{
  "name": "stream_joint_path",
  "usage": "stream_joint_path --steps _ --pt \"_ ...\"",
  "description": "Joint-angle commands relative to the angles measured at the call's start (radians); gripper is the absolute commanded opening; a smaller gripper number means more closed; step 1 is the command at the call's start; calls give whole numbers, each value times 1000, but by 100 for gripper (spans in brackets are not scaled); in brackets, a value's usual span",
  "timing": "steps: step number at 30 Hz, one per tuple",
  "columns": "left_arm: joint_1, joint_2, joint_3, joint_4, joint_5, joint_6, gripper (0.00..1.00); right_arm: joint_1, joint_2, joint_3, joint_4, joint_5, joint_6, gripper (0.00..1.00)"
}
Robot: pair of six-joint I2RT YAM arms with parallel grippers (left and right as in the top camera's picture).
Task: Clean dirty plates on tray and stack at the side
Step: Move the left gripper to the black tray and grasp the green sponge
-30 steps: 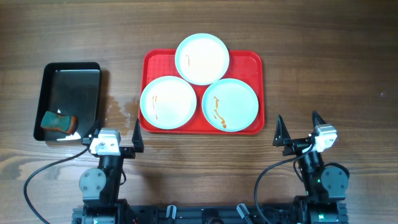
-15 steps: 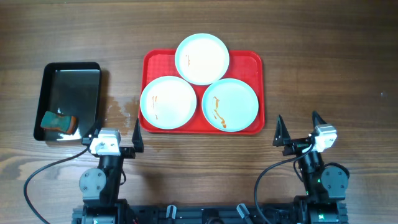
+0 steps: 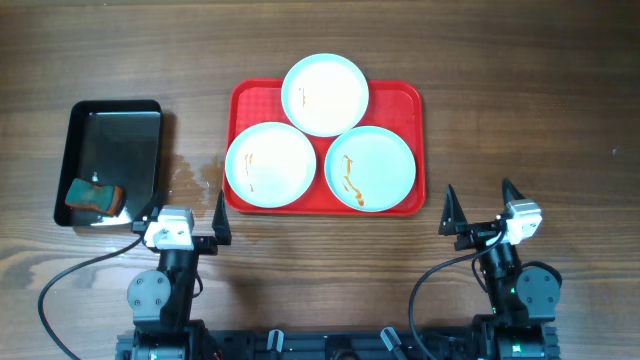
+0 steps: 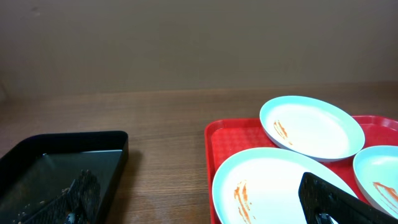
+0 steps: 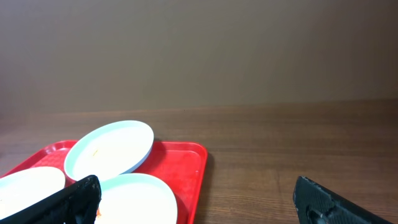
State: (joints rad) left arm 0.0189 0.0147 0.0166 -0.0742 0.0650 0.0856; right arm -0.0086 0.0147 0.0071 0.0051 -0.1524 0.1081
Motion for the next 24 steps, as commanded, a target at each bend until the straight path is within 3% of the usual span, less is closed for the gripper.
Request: stream_joint_path --steps 1,9,13,15,18,20,21,24 --pt "-6 -8 -11 3 8 15 100 -6 -3 -2 5 -1 11 100" --pt "-6 -8 -11 26 66 0 100 -6 -3 -2 5 -1 11 100" --pt "-6 -8 -11 52 562 -158 100 -6 -3 -2 5 -1 11 100" --pt "-6 -8 -11 54 938 -230 100 -6 -3 -2 5 -1 11 100" --pt "-6 -8 -11 178 1154 -230 100 -6 -3 -2 5 -1 11 100" --pt "-6 -8 -11 315 1164 -307 100 -6 -3 -2 5 -1 11 100" --pt "-6 -8 -11 423 1143 -407 100 -6 -3 -2 5 -1 11 100" --pt "-4 -8 -11 545 1099 -566 100 -6 -3 -2 5 -1 11 100"
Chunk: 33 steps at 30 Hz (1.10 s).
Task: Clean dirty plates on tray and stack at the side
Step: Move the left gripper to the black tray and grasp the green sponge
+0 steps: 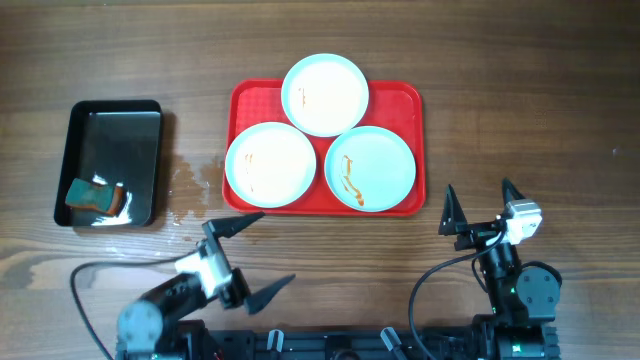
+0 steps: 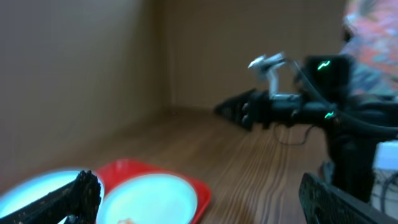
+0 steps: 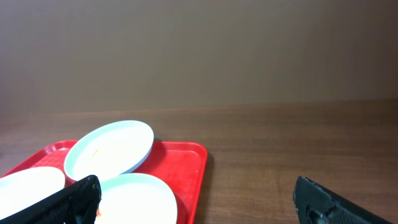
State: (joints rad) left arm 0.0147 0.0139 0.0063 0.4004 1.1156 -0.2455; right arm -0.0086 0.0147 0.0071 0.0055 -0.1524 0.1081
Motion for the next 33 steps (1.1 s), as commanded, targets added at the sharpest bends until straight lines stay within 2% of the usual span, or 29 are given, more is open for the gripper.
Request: stream_joint_path --steps 1,6,9,11,14,18,20,22,25,26,28,30,33 --pt "2 -7 2 69 34 -242 100 -6 -3 -2 4 -1 11 100" --pt "50 27 82 -105 -146 -203 100 -6 -3 -2 5 -1 11 100" --pt "111 127 220 -374 -301 -40 100 -6 -3 -2 4 -1 11 100" --pt "148 258 351 -593 -469 87 100 -6 -3 -2 4 -1 11 100" --pt "167 438 525 -772 -623 130 100 -6 -3 -2 4 -1 11 100" --pt "166 607 625 -806 -536 74 100 -6 -3 -2 5 -1 11 100" --pt "167 664 629 -795 -550 48 100 -6 -3 -2 4 -1 11 100" --pt "168 727 676 -855 -660 -54 100 -6 -3 -2 4 -1 11 100" --pt "168 877 831 -1014 -834 -80 100 -6 -3 -2 5 -1 11 100" --pt "168 1016 985 -1174 -997 -80 100 -6 -3 -2 4 -1 11 100" --pt "170 1150 1131 -1308 -1149 -82 100 -6 -3 -2 4 -1 11 100" --pt "198 1302 1264 -1390 -1193 -82 100 -6 -3 -2 4 -1 11 100" --pt "246 1410 1304 -1365 -1078 -84 100 -6 -3 -2 4 -1 11 100"
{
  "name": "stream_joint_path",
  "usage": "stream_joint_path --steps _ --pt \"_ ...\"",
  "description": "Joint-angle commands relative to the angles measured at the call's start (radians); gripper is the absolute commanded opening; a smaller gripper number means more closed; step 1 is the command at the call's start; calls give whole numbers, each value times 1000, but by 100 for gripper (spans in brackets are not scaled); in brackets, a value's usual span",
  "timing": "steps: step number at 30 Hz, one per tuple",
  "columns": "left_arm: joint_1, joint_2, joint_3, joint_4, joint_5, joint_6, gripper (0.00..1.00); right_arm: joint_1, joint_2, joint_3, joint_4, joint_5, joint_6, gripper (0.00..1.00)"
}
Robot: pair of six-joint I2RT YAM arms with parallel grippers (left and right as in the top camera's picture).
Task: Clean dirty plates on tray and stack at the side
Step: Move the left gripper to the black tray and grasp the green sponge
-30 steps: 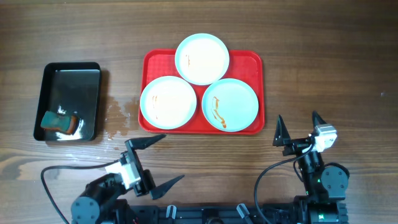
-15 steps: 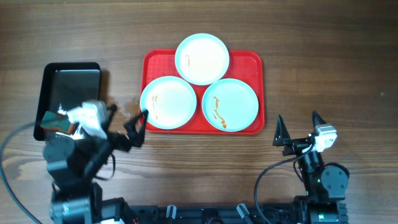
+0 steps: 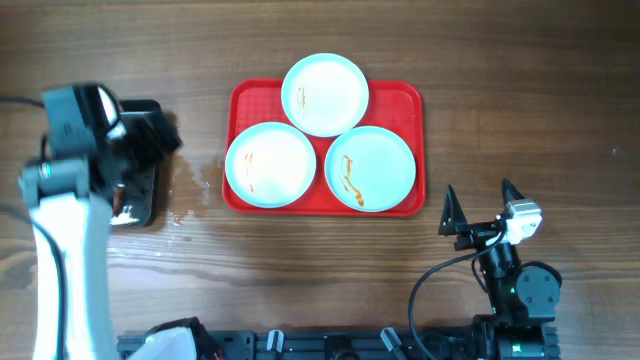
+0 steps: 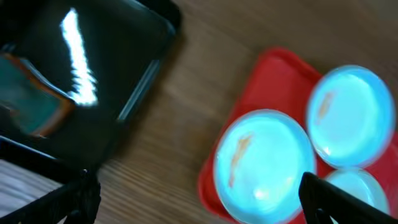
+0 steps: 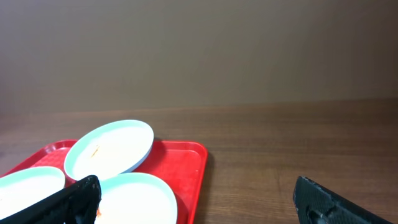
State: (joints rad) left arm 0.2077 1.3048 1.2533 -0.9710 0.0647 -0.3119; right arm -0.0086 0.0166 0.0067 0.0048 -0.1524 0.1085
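Three light blue plates lie on the red tray (image 3: 405, 100): a far plate (image 3: 324, 94), a left plate (image 3: 270, 165) and a right plate (image 3: 370, 168), each streaked with orange sauce. My left gripper (image 3: 150, 140) hangs open and empty above the right side of the black bin (image 4: 143, 87). The left wrist view is blurred and looks down on the teal and orange sponge (image 4: 31, 106) in that bin, and on the left plate (image 4: 264, 165). My right gripper (image 3: 478, 205) stands open and empty near the table's front, right of the tray.
Wet patches (image 3: 195, 180) mark the wood between the bin and the tray. The left arm (image 3: 70, 260) reaches up along the table's left side, covering most of the bin from above.
My left gripper has gone from low at the table's front, pointing right, to above the black bin at the left. It is still open. The right arm, plates and tray have not moved.
Both grippers first rested open at the front edge, facing the tray. Then the left gripper had swung round at the front, looking toward the right arm. Now it is raised over the bin with the sponge below. The right arm stayed put.
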Motion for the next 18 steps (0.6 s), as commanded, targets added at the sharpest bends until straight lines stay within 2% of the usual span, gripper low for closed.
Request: stream_joint_path --steps 1,3,4,6,7,12,15,18 --pt "66 145 57 10 28 -18 100 -6 -5 -2 5 -1 11 100" --pt "93 203 57 28 92 -20 100 -6 -5 -2 5 -1 11 100" --pt "107 220 57 33 48 -69 100 -6 -5 -2 5 -1 11 100" --pt "159 246 57 27 -108 -251 100 -6 -5 -2 5 -1 11 100" --pt "188 253 57 26 -154 -288 100 -6 -5 -2 5 -1 11 100" --pt "307 296 56 49 -171 -283 100 -6 -5 -2 5 -1 11 100" --pt "334 347 55 59 -171 -214 89 -6 -5 -2 5 -1 11 100" --pt "336 431 56 81 -171 -212 94 -6 -5 -2 5 -1 11 100"
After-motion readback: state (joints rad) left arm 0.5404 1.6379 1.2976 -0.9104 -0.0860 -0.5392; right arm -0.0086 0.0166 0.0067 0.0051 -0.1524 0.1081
